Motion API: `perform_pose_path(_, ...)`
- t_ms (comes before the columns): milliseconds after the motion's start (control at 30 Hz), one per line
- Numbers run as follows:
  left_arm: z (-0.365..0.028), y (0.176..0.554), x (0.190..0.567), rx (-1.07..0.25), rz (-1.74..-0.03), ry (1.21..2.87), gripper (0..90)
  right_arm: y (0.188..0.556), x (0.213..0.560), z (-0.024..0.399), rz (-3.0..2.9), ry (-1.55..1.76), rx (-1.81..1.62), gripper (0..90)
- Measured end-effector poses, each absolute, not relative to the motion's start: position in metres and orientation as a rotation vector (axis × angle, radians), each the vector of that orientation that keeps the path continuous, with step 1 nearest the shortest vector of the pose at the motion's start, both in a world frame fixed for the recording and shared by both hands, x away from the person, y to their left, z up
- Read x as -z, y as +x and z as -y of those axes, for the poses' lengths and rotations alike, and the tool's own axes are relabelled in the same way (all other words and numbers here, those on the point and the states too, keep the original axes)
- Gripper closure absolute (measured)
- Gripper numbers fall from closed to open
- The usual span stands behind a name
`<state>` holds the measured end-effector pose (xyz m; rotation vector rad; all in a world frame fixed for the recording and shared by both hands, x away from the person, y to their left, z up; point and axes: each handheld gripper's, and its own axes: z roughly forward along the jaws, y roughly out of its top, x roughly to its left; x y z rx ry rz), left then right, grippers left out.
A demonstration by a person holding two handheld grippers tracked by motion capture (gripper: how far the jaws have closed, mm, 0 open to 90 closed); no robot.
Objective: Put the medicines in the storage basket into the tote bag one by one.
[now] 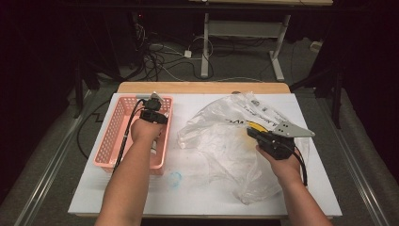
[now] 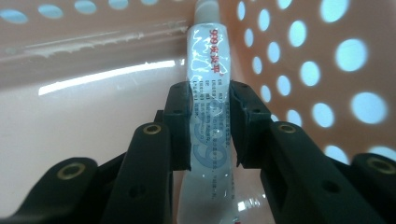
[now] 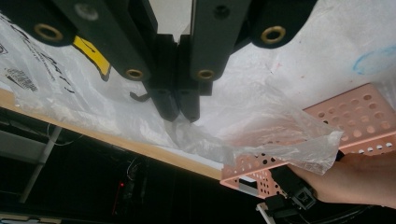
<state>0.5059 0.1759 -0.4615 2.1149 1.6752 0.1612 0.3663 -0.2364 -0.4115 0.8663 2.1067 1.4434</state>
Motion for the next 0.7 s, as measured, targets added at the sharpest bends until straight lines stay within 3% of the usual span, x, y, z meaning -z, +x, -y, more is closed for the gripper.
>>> perform_pose_path(700, -0.189, 0.477, 0.43, -0.274, -1.564, 2.053, 69.6, 0.366, 0.411, 0.237, -2.102, 0.856, -1.455, 90.0)
